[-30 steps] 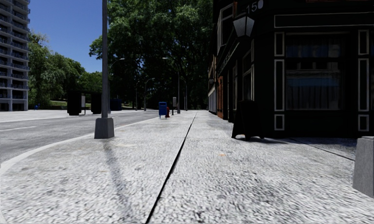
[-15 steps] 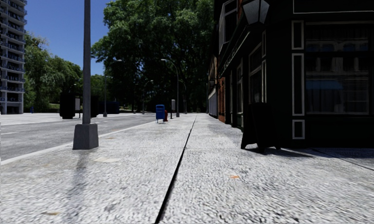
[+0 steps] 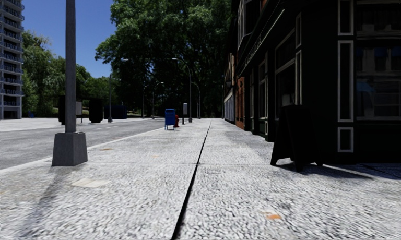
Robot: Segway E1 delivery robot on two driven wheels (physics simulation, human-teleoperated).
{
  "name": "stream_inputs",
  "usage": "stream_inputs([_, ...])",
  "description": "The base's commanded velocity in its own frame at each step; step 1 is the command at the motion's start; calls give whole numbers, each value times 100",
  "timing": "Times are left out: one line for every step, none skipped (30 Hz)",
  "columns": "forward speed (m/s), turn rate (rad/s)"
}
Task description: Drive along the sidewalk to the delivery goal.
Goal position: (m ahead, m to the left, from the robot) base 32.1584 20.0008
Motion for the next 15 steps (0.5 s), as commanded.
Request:
stream_inputs([134, 0])
stream_inputs([134, 0])
stream_inputs([134, 0])
stream_inputs([134, 0])
stream_inputs([200, 0])
stream_inputs([200, 0])
stream_inputs([200, 0])
stream_inputs([200, 0])
stream_inputs([200, 0])
stream_inputs([200, 0])
stream_inputs([200, 0])
stream_inputs([200, 0])
stream_inputs([200, 0])
stream_inputs([200, 0])
stream_inputs([200, 0])
